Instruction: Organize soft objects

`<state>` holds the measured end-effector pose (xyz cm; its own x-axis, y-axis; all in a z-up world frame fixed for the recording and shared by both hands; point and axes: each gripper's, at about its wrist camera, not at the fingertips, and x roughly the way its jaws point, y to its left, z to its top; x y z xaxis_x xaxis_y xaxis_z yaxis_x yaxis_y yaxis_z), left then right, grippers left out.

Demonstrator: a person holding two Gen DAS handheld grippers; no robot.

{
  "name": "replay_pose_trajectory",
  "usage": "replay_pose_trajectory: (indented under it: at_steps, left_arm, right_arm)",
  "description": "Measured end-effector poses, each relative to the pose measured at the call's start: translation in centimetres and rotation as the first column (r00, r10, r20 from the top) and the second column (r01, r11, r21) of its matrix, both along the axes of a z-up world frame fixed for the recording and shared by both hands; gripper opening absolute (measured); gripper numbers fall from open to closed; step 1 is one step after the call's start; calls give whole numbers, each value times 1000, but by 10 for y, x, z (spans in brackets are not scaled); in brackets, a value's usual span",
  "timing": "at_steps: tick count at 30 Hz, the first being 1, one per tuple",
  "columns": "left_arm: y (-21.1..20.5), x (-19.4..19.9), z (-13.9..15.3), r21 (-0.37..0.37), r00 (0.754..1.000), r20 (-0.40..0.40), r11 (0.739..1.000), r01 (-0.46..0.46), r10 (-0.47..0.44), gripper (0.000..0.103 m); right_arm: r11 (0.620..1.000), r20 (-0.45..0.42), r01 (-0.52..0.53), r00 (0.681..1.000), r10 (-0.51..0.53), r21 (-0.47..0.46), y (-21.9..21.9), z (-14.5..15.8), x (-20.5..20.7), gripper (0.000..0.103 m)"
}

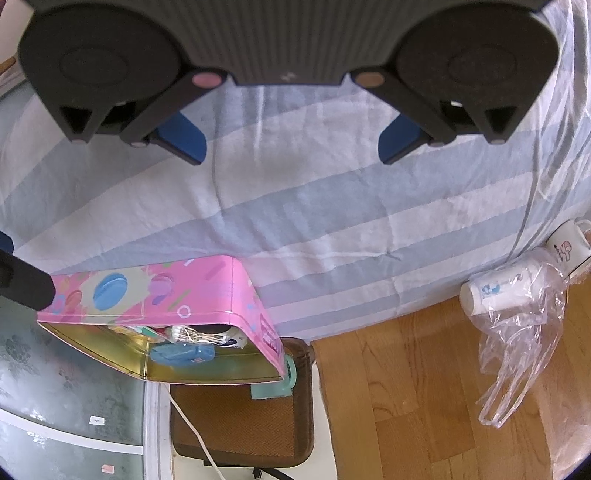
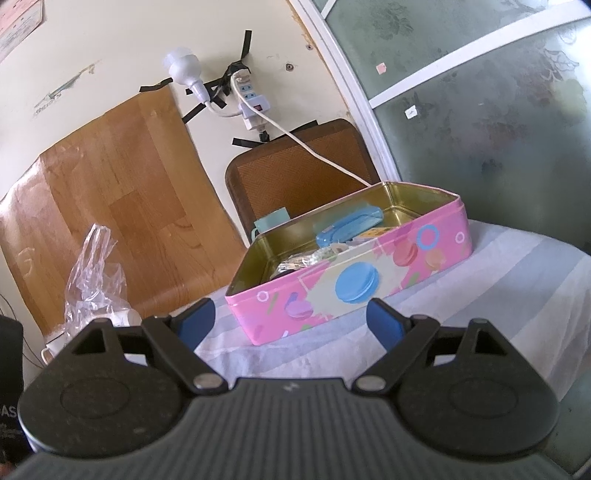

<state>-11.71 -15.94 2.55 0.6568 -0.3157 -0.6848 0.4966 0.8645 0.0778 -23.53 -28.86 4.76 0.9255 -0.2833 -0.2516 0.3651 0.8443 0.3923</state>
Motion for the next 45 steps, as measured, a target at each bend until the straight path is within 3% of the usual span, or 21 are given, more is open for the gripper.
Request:
replay_pose_trajectory:
  at_steps: [45]
  left_arm:
    - [13,5,7,-58,1000,-5,998,-30,30,103]
  right_arm:
    - [1000,-2,-8,1000,8,-14,1,1,0,91]
